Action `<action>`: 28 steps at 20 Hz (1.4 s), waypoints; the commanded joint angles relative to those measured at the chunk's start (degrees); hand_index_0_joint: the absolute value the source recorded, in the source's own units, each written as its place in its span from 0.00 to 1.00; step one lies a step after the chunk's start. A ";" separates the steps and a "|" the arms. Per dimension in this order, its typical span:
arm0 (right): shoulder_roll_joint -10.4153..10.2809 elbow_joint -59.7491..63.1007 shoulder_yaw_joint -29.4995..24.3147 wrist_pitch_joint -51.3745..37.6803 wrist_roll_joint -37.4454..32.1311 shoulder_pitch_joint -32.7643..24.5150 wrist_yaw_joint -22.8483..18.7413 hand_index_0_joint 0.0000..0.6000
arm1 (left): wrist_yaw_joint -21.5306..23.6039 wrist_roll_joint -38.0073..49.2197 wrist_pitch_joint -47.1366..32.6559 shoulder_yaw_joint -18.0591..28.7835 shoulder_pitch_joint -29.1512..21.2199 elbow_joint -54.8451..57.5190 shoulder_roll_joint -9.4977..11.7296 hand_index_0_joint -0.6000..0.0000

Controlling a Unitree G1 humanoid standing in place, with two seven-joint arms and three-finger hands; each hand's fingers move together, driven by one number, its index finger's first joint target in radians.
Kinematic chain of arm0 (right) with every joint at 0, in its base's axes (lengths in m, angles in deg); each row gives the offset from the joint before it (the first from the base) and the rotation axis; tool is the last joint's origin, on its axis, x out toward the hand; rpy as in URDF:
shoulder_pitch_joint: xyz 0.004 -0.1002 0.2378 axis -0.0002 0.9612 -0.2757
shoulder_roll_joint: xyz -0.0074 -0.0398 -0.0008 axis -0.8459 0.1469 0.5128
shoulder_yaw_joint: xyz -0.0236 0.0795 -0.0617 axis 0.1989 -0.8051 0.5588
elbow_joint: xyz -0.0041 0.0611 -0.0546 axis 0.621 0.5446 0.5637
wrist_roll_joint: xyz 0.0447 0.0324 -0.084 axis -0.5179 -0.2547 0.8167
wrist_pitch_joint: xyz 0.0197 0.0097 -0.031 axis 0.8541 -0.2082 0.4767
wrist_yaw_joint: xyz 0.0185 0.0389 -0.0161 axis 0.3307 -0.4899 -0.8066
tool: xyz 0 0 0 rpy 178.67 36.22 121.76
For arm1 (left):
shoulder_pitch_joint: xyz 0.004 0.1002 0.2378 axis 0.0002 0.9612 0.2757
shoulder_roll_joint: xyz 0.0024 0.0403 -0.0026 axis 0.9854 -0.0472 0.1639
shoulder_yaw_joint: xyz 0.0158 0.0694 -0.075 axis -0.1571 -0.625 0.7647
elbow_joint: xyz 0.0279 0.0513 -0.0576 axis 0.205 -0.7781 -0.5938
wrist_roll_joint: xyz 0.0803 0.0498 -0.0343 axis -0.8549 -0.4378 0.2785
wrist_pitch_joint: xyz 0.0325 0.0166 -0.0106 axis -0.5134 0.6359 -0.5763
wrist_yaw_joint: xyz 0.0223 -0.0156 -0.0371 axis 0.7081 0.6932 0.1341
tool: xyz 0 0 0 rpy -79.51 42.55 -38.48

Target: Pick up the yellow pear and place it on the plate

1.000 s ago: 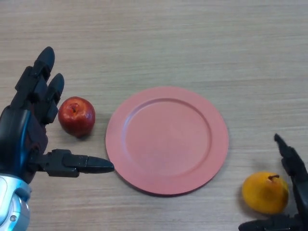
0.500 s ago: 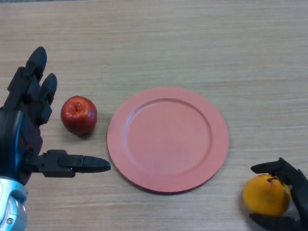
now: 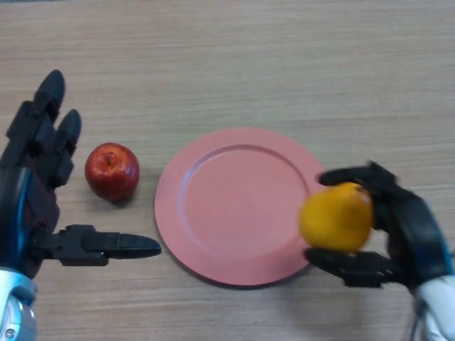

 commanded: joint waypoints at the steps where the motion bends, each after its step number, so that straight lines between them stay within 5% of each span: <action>1: 0.22 1.83 1.91 -12.36 3.34 -5.99 -3.15 1.00 | 0.28 0.22 -6.20 2.97 -0.74 4.02 0.91 1.00; 10: 0.22 30.43 10.35 -20.64 9.61 -24.03 -21.16 1.00 | -0.13 0.54 -5.91 3.47 1.86 5.87 -0.07 1.00; 12: 0.22 34.74 11.65 -19.07 17.04 -24.67 -21.32 1.00 | -0.42 0.80 -6.11 4.20 2.05 6.33 -0.09 1.00; 18: 0.22 32.88 14.30 -14.09 11.80 -23.91 -17.50 1.00 | -1.24 0.87 -6.35 5.52 2.88 6.48 -0.44 1.00; 20: 0.22 32.55 14.63 -13.72 11.43 -23.80 -16.85 0.67 | -1.27 0.87 -6.52 5.61 2.82 6.37 -0.45 1.00; 23: 0.22 28.66 15.48 -11.84 8.91 -22.69 -12.63 0.00 | -1.17 0.53 -7.33 5.62 2.79 6.00 -0.49 1.00; 28: 0.22 24.20 14.22 -11.06 5.80 -22.07 -10.80 0.00 | -0.86 0.16 -7.28 5.32 2.31 5.53 -0.36 1.00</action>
